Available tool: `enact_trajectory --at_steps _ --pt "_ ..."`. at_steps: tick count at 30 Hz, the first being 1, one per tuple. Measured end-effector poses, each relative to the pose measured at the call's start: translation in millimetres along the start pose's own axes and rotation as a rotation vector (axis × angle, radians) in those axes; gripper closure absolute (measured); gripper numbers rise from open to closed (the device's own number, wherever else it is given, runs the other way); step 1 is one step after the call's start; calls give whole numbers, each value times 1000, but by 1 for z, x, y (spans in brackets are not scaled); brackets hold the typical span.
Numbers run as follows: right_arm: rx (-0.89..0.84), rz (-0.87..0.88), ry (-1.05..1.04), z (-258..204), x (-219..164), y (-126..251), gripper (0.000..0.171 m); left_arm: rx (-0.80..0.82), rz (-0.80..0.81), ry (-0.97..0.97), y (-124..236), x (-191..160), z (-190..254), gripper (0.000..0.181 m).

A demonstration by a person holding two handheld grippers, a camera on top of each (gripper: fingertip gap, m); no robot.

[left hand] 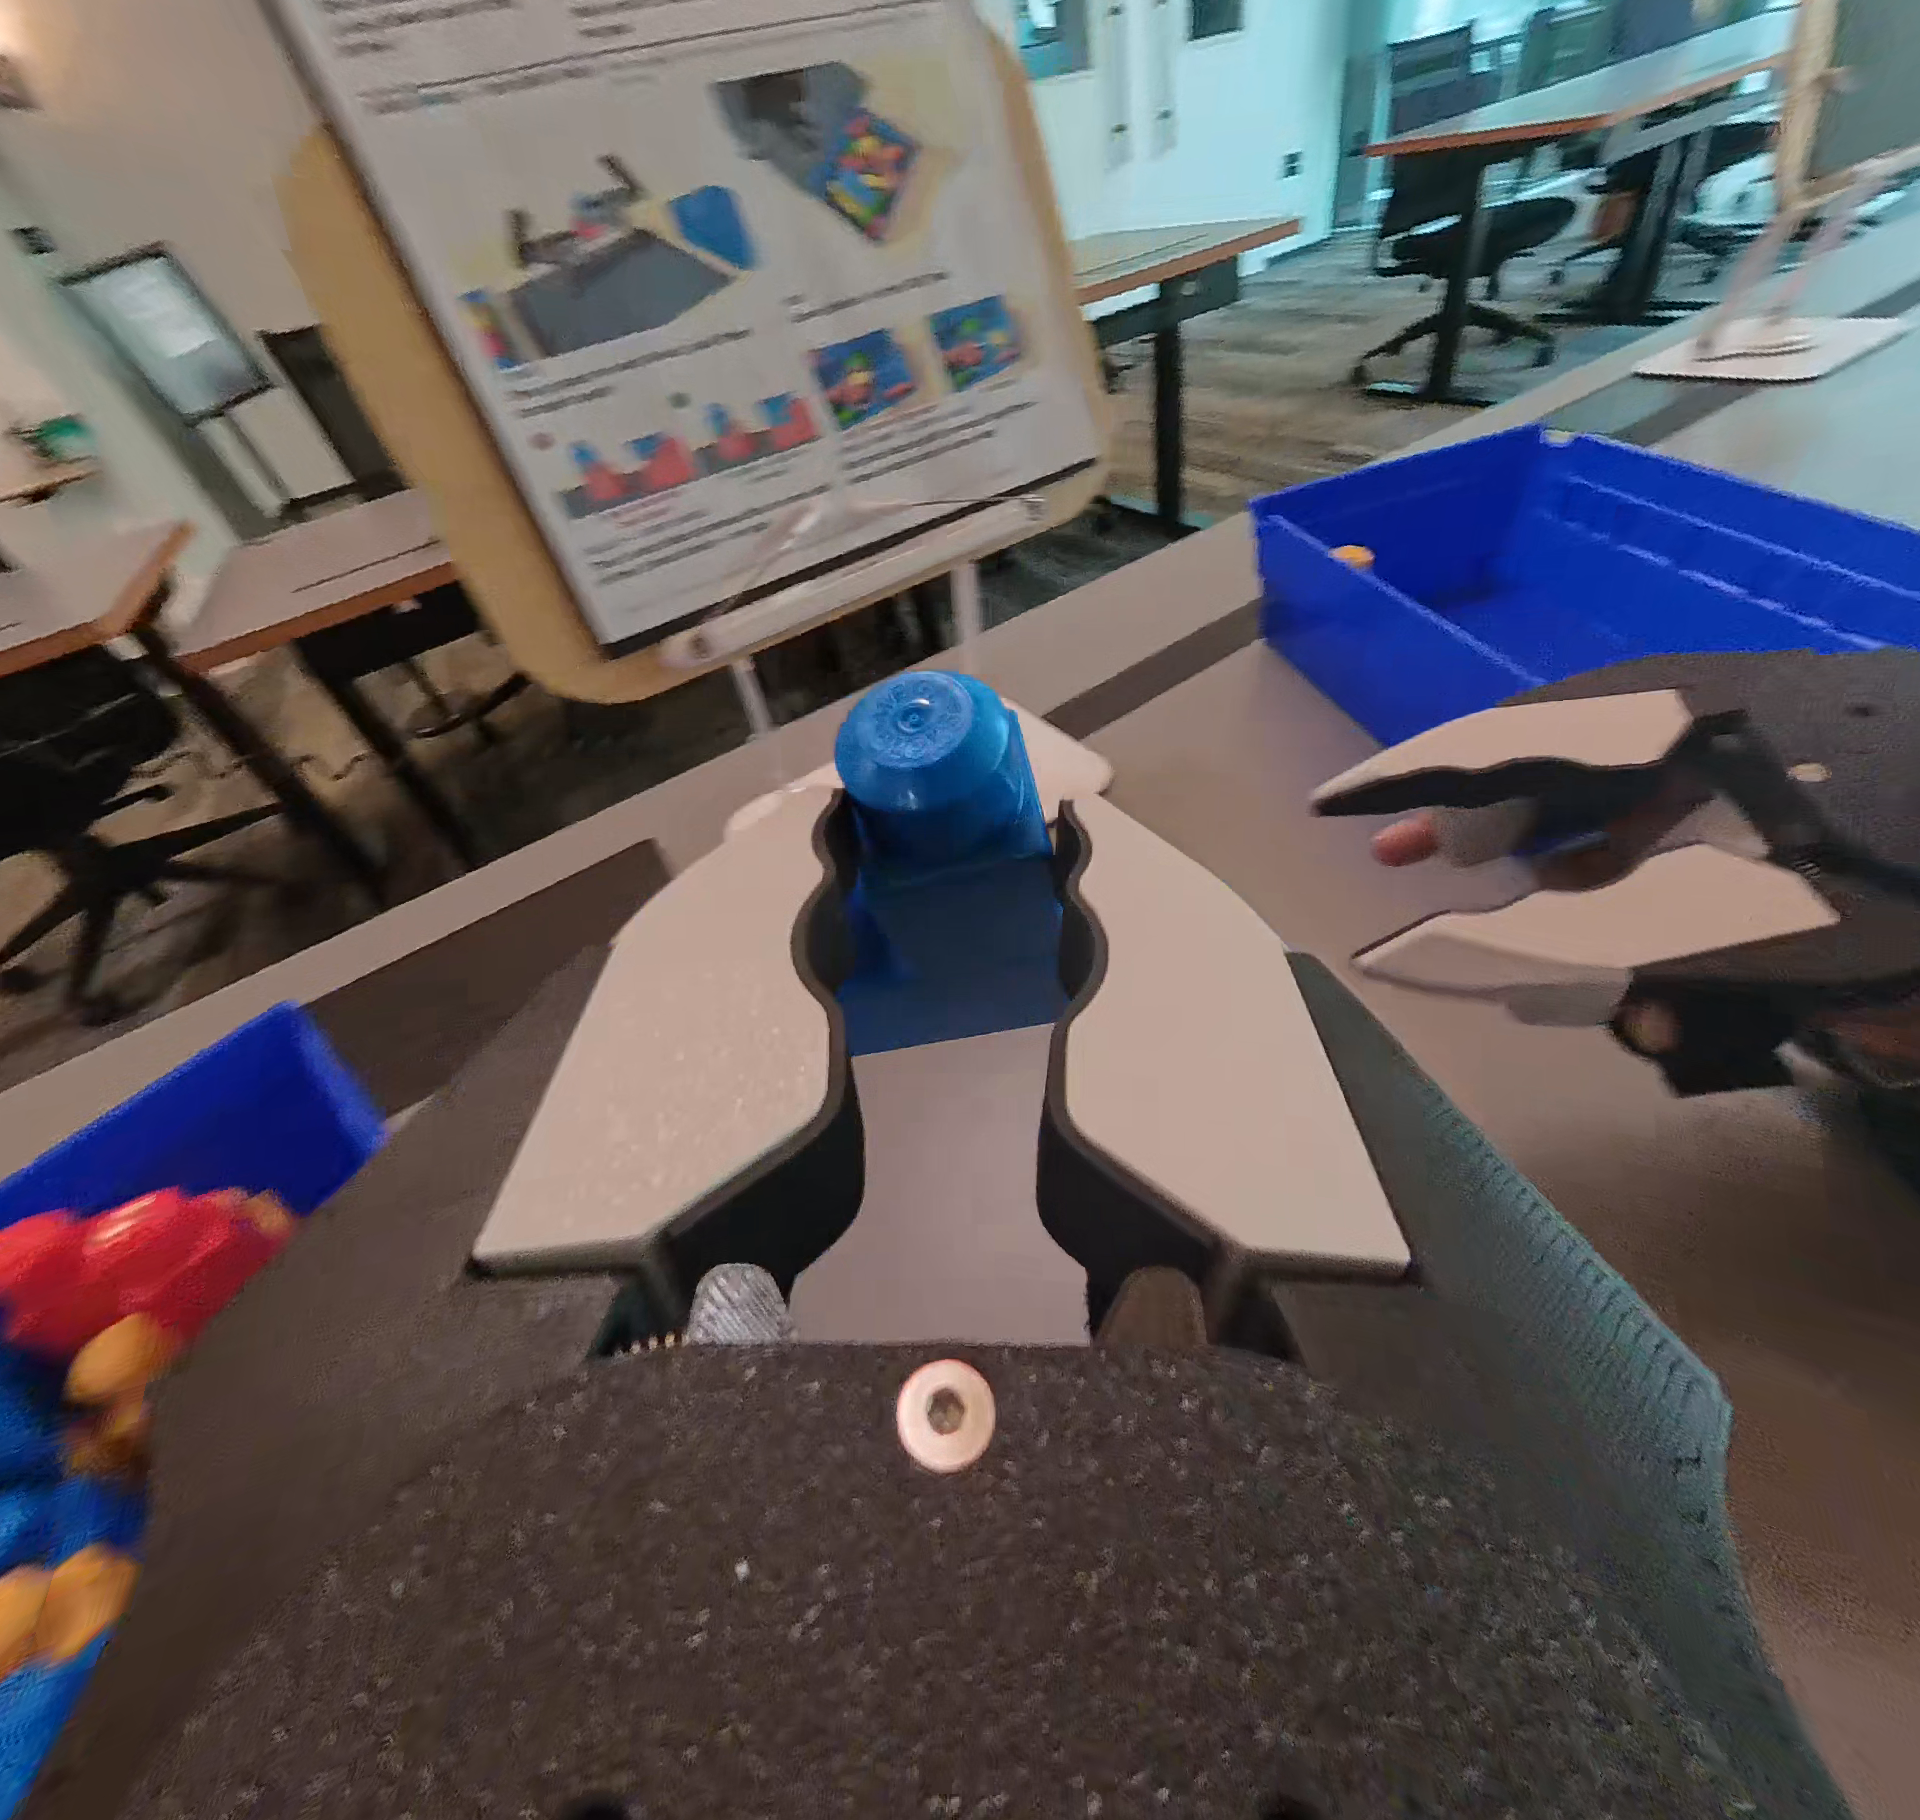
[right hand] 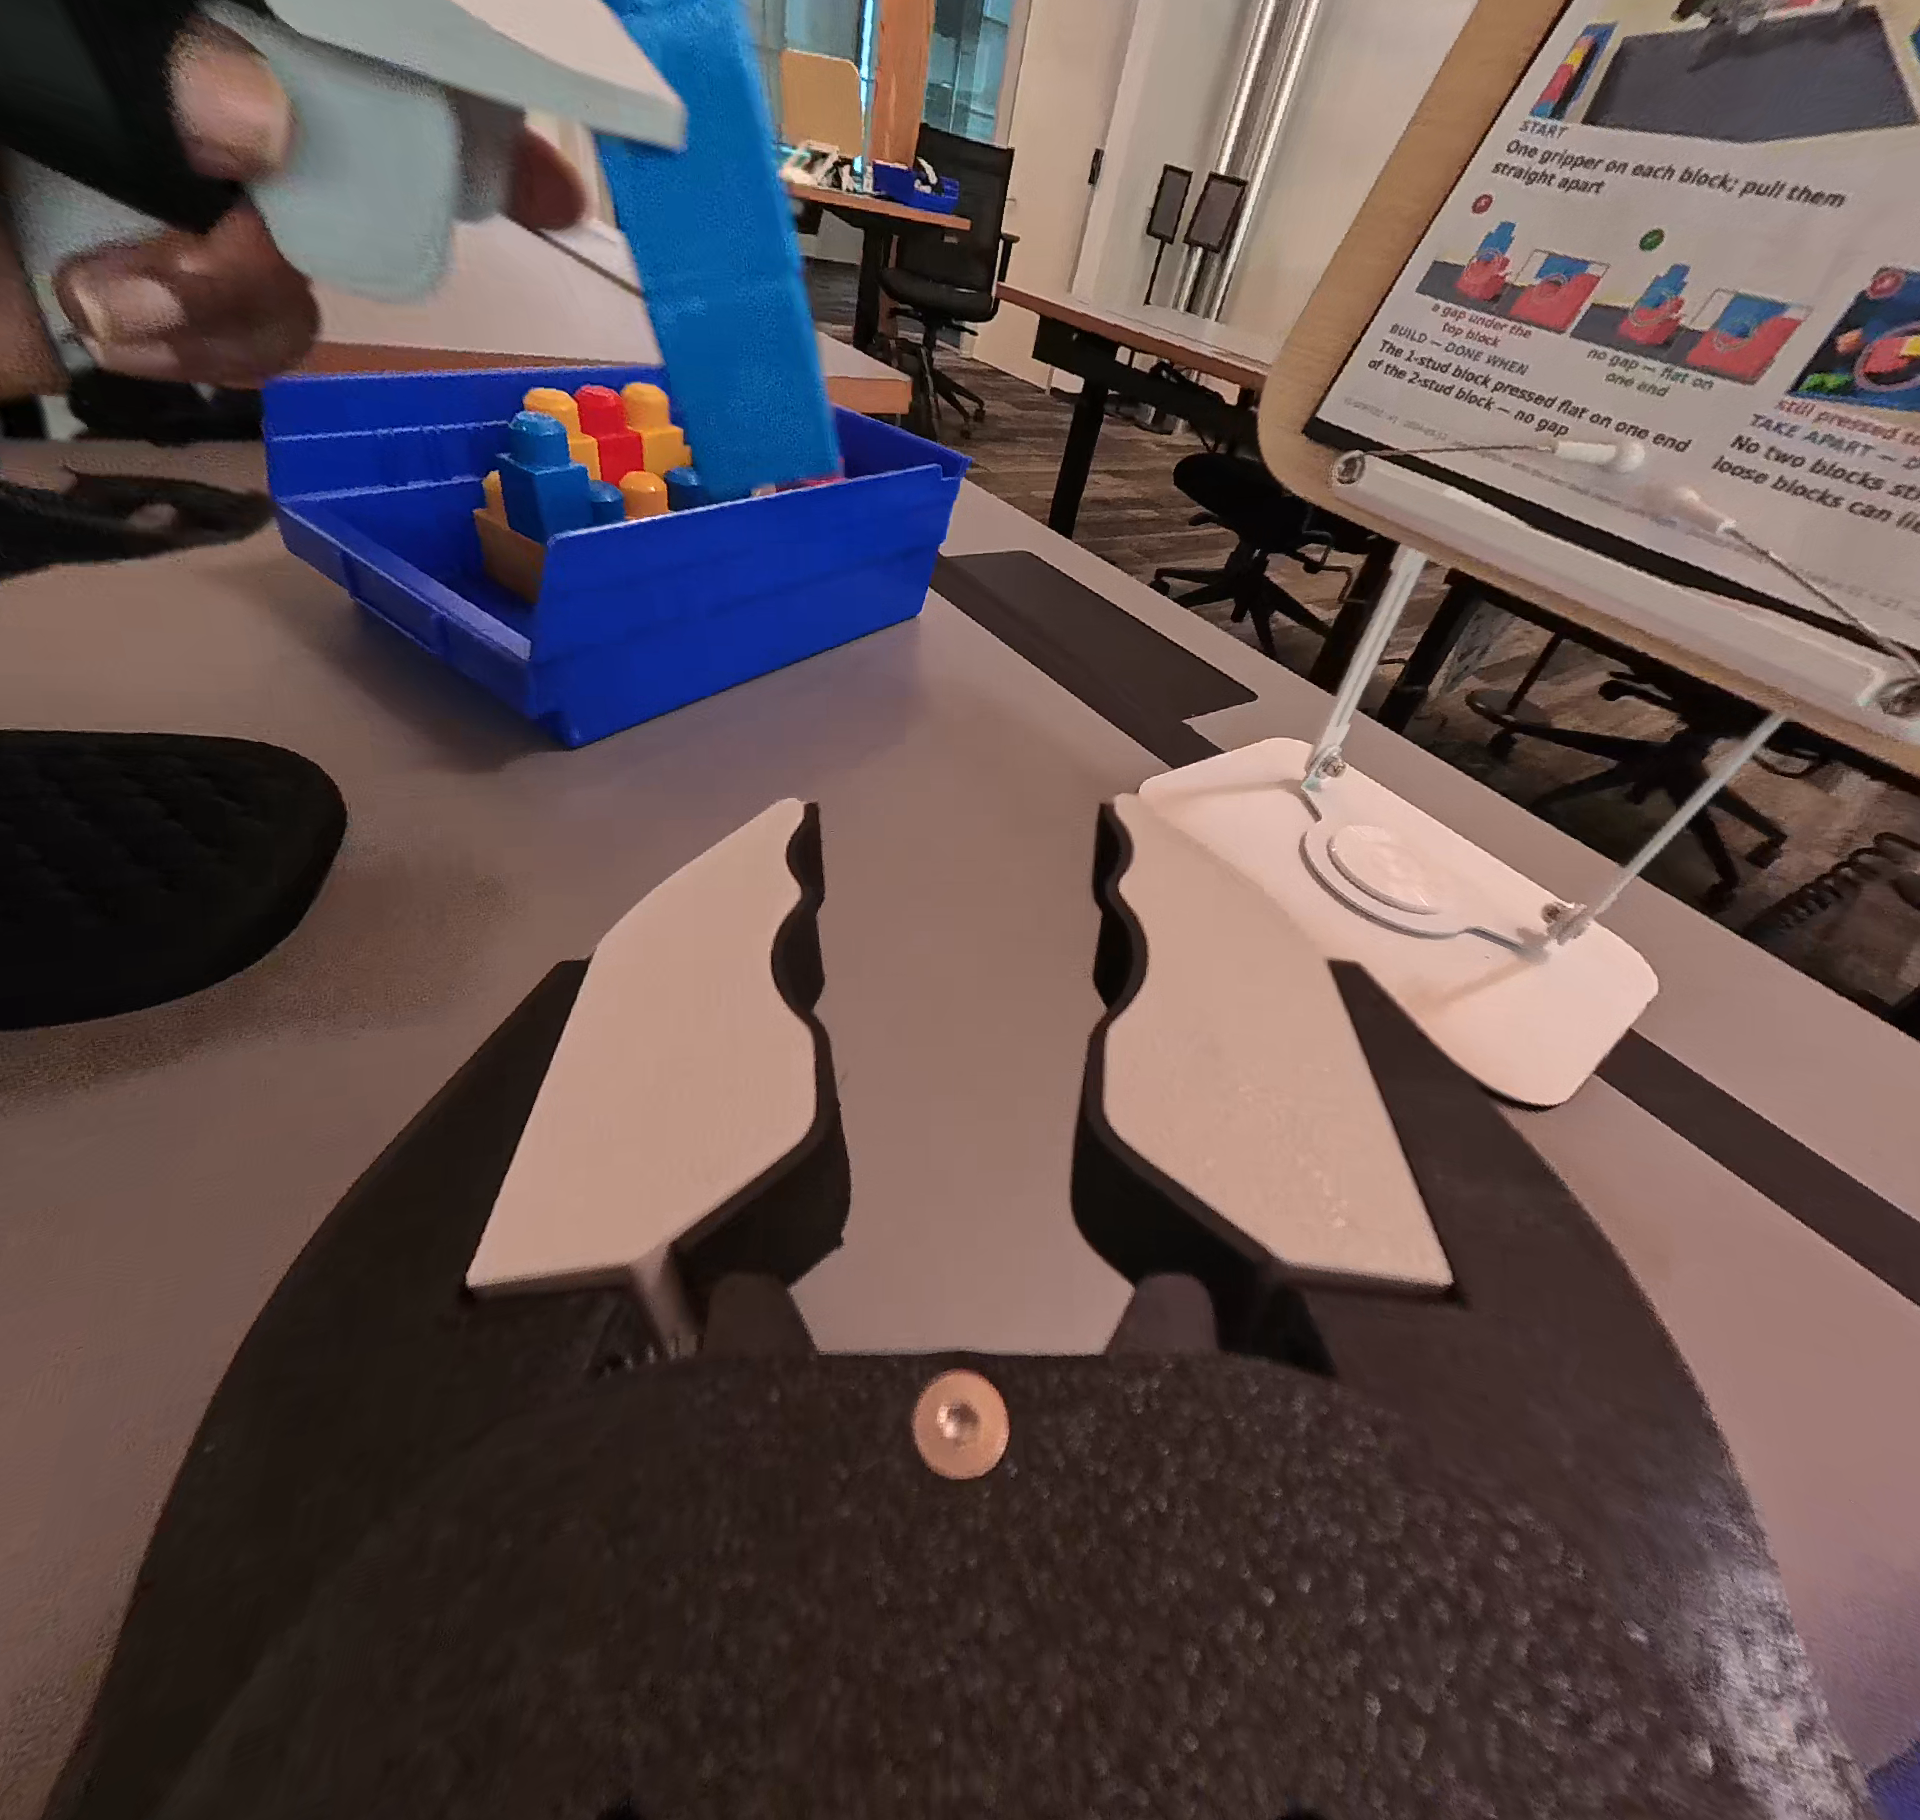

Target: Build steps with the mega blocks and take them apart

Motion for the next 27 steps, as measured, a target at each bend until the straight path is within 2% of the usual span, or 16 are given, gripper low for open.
enact_trajectory --at_steps 5,9,10,12,16,21,24,27 --pt "-62 -24 100 -13 0 -4 110 -173 -13 21 -39 -15 51 144" --pt "-92 -70 131 -14 -10 -10 110 -253 4 73 -50 -28 77 144" --pt "-93 -82 127 -13 -14 -11 111 -265 8 93 -51 -31 80 144" --pt "-95 -106 128 -11 -20 -12 134 -290 1 126 -53 -35 84 144" --pt "-66 -76 115 -8 -18 -9 135 -302 45 113 -51 -35 83 144" --pt "91 76 -147 4 -8 0 135 -370 150 187 -43 -26 69 120" --pt "256 254 -326 11 7 13 135 -452 196 284 -42 -29 55 120" --pt "399 354 -441 11 15 21 135 -638 213 412 -42 -35 56 122"
Point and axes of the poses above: each gripper's, where its closed fingertips meet, y back along the fingers, x out of its top, z = x × y across the jaws, the point moved 6 cm from there along y, back along the fingers, and after that the axes turned 2 degrees about -y, right-handed, at the moved point
